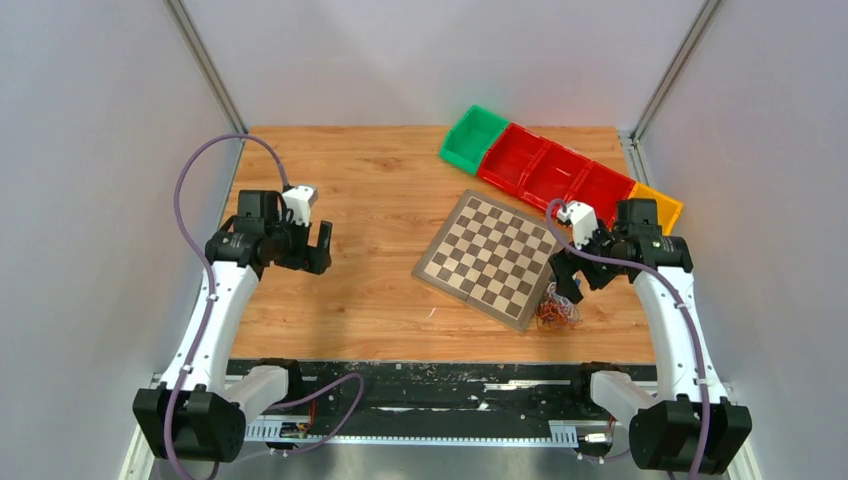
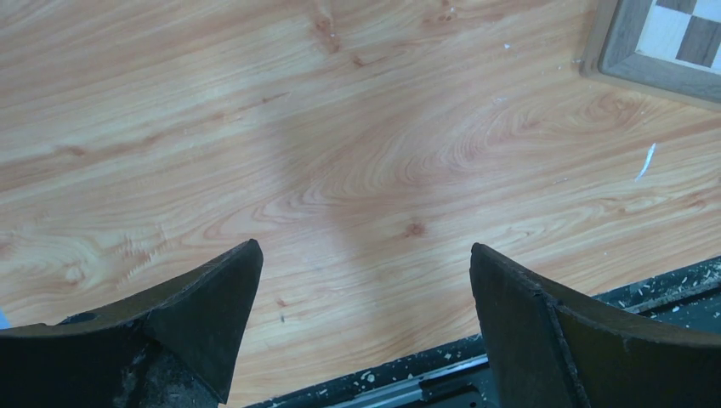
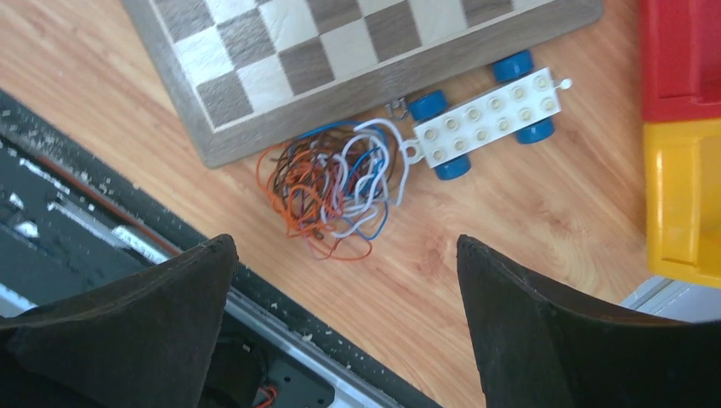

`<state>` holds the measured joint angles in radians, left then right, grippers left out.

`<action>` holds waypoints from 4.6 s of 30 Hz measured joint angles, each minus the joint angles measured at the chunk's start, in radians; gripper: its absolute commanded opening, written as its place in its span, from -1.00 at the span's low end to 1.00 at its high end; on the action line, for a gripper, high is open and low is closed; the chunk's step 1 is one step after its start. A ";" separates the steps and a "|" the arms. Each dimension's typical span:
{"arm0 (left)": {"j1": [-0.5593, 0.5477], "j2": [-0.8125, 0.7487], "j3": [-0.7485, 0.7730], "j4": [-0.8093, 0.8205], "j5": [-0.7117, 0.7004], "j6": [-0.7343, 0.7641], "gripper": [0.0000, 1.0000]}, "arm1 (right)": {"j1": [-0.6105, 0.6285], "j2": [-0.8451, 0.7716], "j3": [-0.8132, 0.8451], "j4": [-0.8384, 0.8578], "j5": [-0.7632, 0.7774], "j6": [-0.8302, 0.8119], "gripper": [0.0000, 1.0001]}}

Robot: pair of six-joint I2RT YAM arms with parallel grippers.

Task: Untangle the cables

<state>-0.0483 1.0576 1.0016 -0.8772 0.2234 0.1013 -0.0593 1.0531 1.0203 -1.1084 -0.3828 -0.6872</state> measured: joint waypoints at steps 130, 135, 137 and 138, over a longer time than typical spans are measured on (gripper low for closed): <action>0.754 0.519 -0.065 0.174 0.278 0.269 -1.00 | 0.302 1.028 0.810 0.627 -0.324 0.639 -1.00; 0.774 0.519 -0.072 0.201 0.216 0.312 -1.00 | 0.215 1.003 0.851 0.627 -0.322 0.634 -1.00; 0.775 0.519 -0.074 0.207 0.211 0.326 -1.00 | 0.185 0.990 0.869 0.627 -0.324 0.634 -1.00; 0.775 0.519 -0.074 0.208 0.212 0.330 -1.00 | 0.172 0.983 0.874 0.627 -0.327 0.635 -1.00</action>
<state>0.7269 1.5764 0.9272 -0.6697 0.4351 0.4309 0.1127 2.0361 1.8942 -0.4812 -0.7094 -0.0521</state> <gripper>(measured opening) 0.018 0.028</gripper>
